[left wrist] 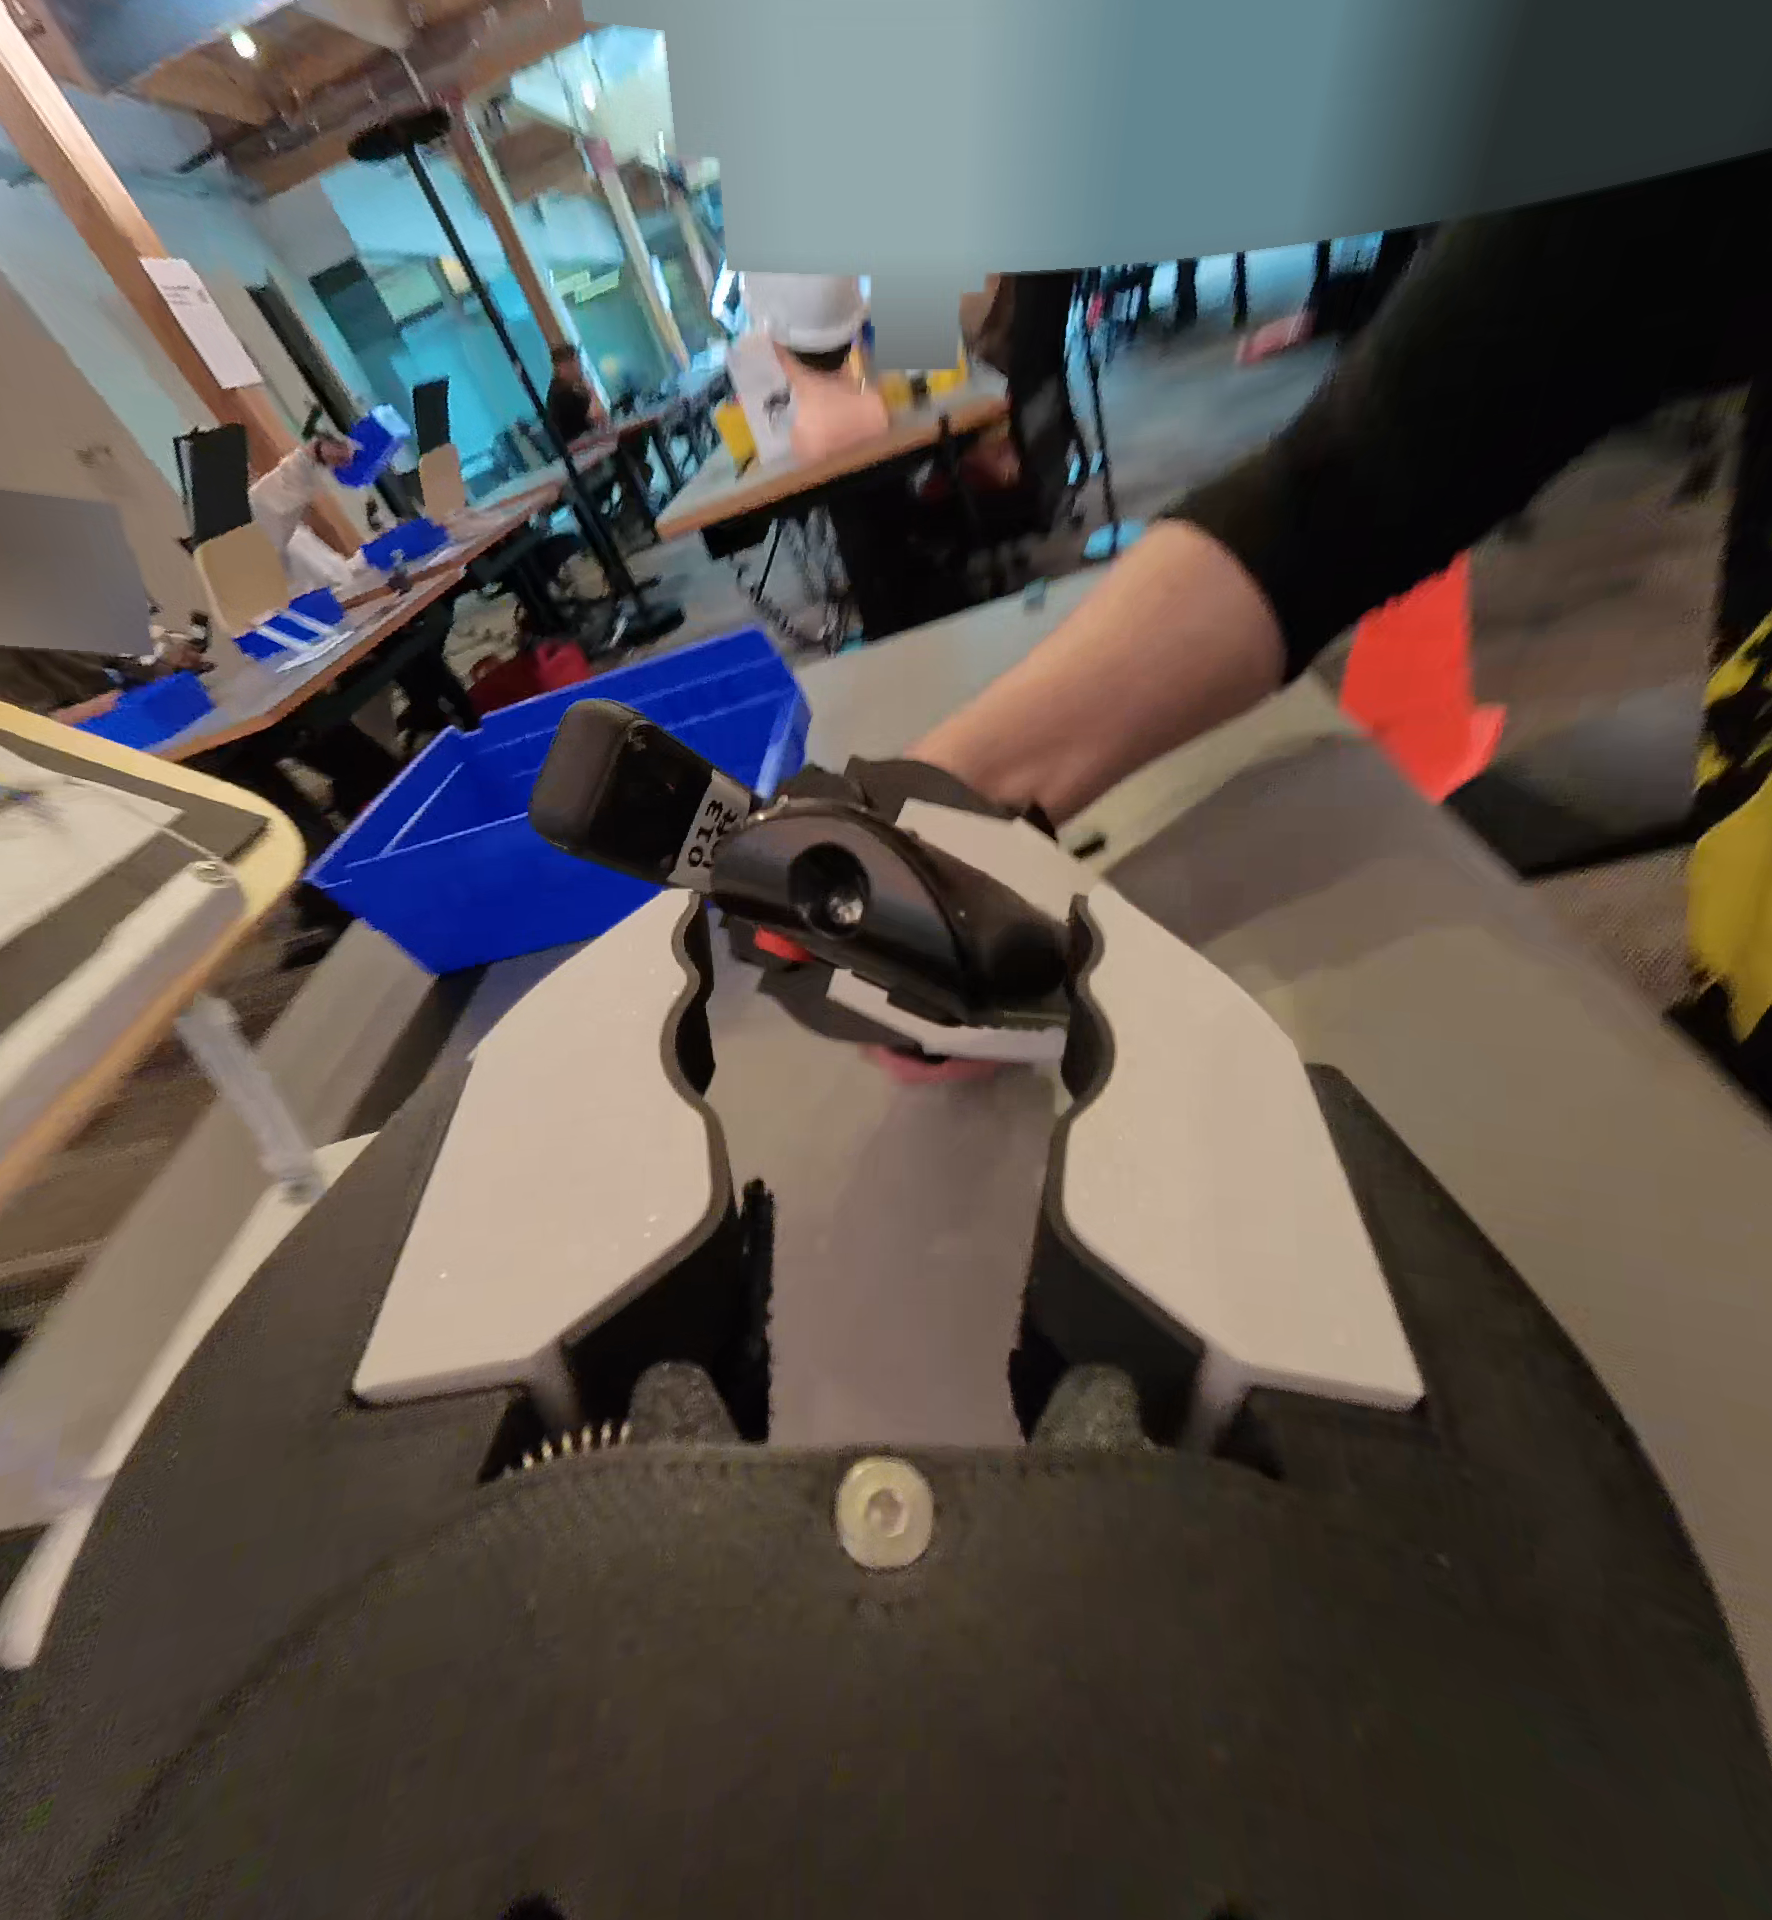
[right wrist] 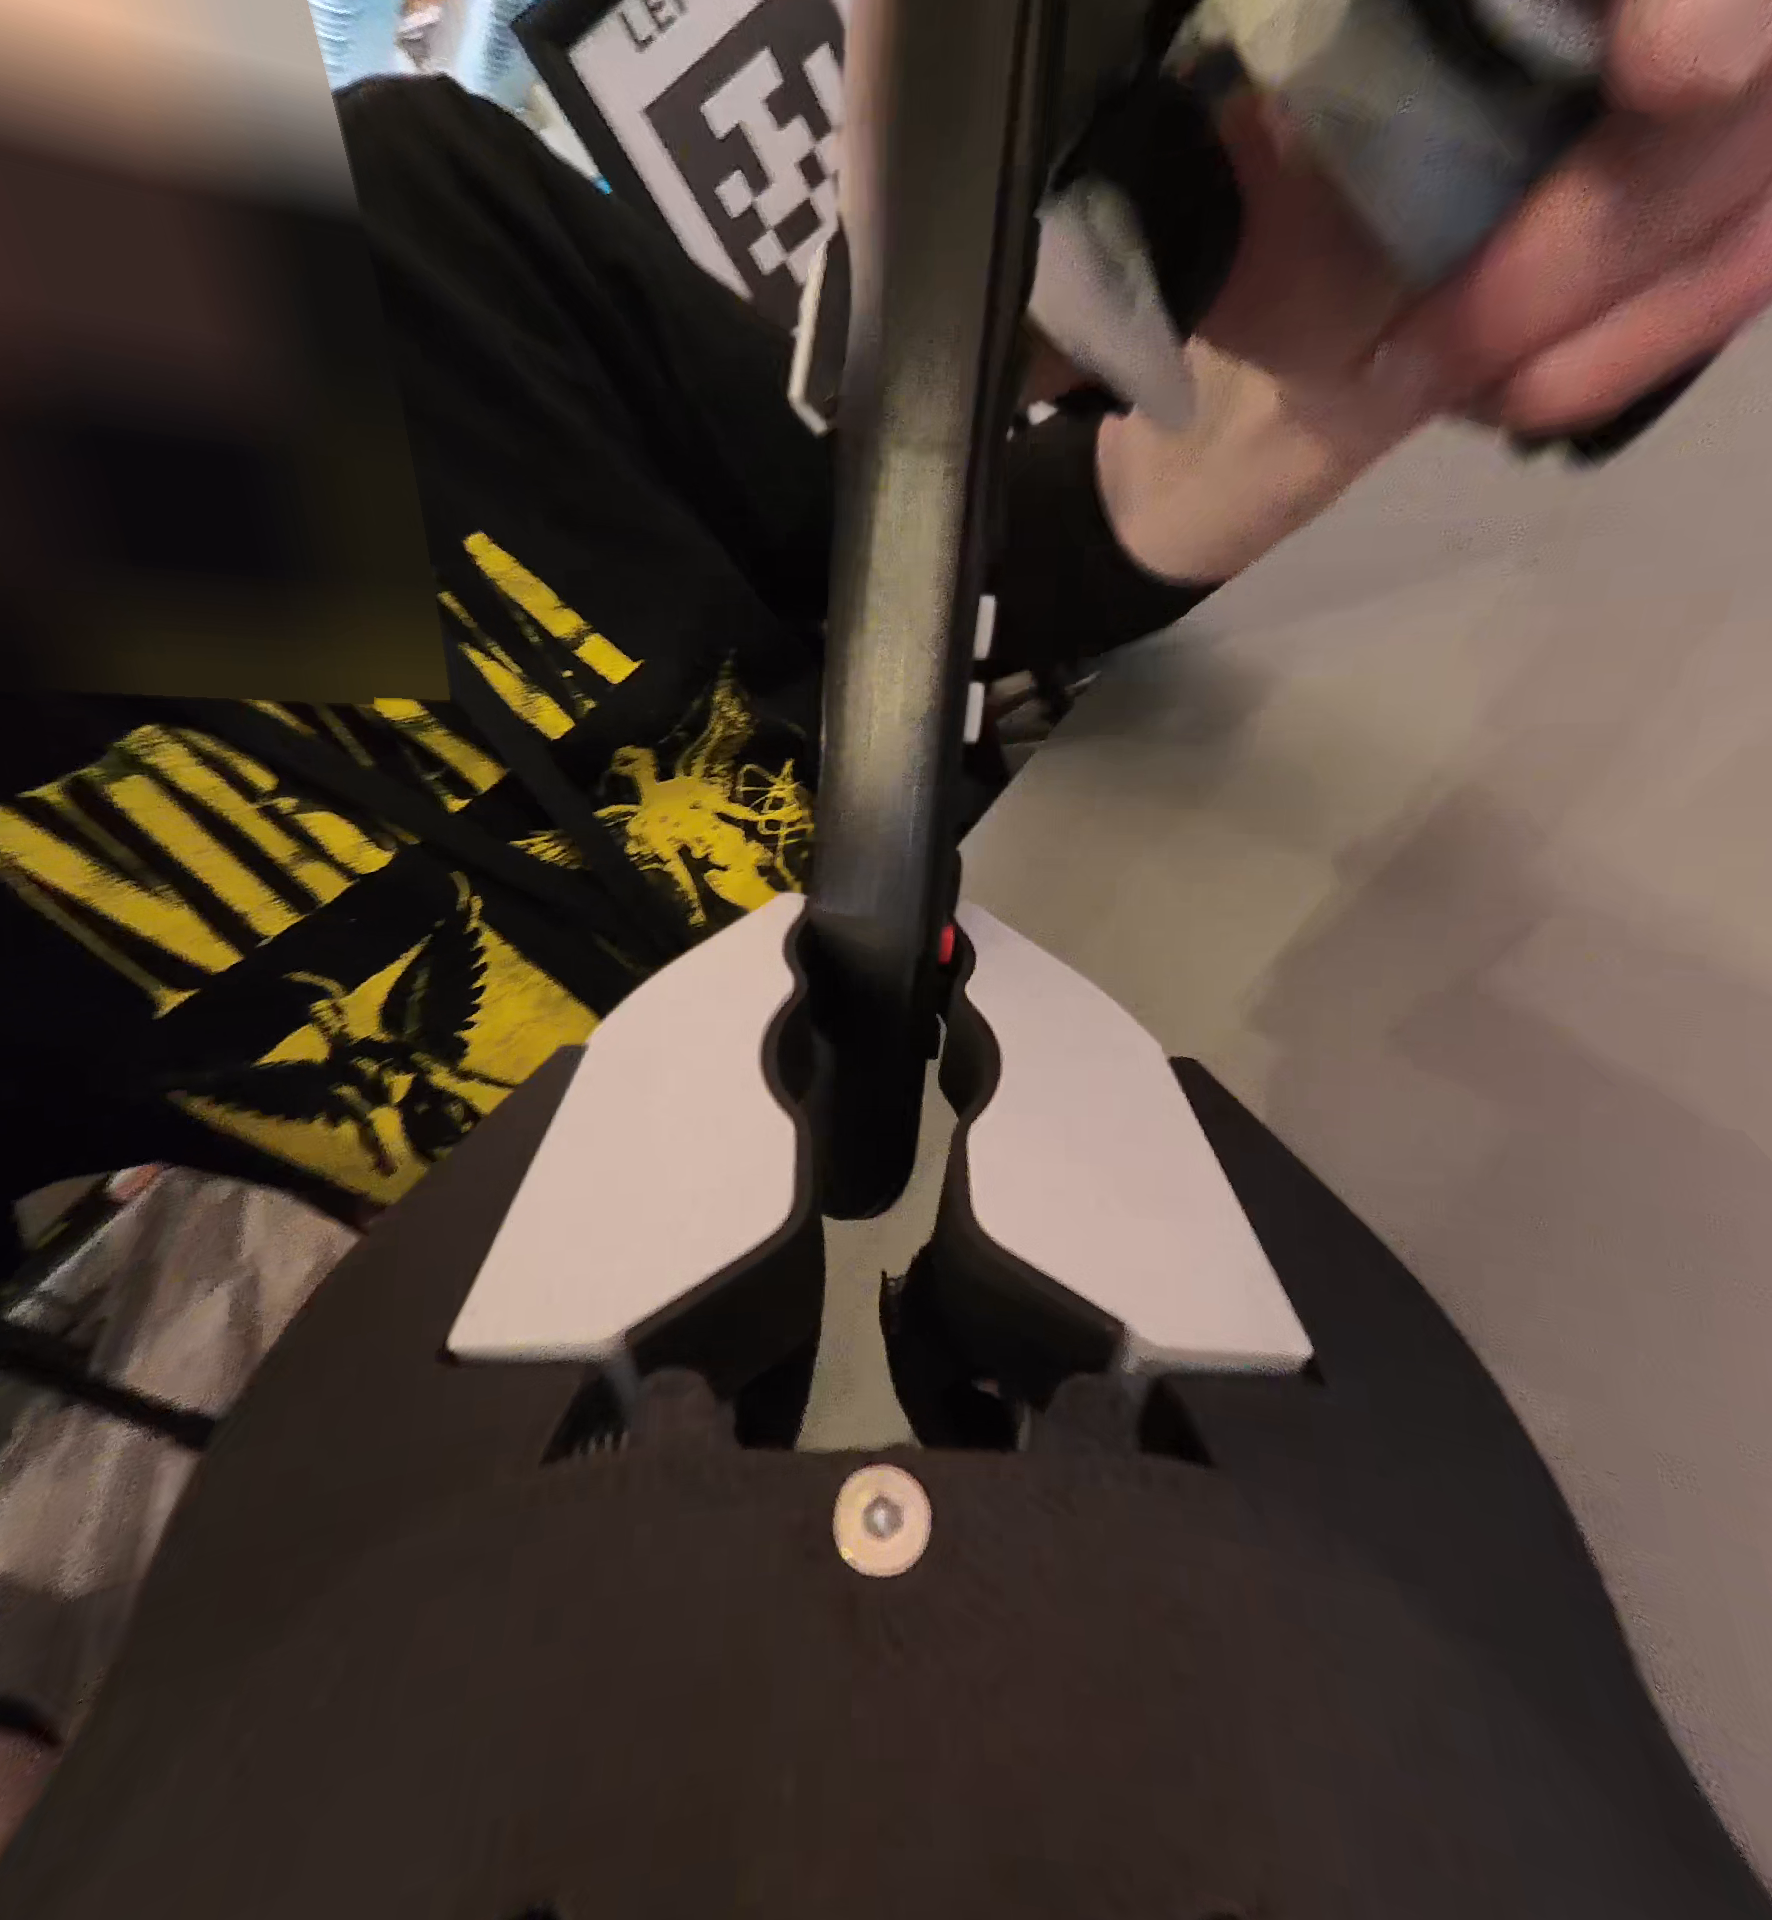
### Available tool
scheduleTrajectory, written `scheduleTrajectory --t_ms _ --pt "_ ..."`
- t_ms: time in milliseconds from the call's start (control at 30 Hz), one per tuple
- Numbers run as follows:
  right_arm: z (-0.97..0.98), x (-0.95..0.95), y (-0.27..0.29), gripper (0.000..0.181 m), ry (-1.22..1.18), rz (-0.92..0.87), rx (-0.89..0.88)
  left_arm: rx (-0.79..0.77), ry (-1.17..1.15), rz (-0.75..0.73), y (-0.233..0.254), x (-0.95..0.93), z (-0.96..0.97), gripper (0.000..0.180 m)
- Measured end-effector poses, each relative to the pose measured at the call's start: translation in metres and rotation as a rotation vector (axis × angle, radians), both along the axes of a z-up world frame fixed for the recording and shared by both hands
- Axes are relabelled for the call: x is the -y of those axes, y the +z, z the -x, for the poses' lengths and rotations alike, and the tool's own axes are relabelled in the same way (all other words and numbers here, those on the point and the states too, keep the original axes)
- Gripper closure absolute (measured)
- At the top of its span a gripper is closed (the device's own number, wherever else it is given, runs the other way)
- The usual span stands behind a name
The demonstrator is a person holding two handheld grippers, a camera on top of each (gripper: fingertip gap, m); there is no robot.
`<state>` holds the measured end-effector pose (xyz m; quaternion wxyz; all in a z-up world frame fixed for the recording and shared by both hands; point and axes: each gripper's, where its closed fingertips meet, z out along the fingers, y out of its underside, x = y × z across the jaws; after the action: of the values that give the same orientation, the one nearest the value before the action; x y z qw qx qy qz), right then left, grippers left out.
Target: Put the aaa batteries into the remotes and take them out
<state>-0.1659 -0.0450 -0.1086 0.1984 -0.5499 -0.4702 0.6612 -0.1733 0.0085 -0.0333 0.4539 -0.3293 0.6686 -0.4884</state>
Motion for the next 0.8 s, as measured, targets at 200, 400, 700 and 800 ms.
scheduleTrajectory --t_ms 200,400,700,800 --pt "-0.017 -0.004 -0.012 0.161 0.087 0.175 0.061 -0.061 0.301 -0.757 -0.005 -0.018 0.001 0.099" --pt "-0.017 -0.008 -0.021 0.161 0.142 0.266 0.114 -0.154 0.443 -1.223 -0.037 -0.037 0.01 0.105" --pt "-0.004 -0.005 -0.031 0.161 0.185 0.324 0.192 -0.111 0.486 -1.388 -0.061 -0.049 0.008 0.136" --pt "-0.002 -0.005 -0.03 0.161 0.191 0.337 0.186 -0.131 0.495 -1.437 -0.068 -0.059 0.007 0.148"
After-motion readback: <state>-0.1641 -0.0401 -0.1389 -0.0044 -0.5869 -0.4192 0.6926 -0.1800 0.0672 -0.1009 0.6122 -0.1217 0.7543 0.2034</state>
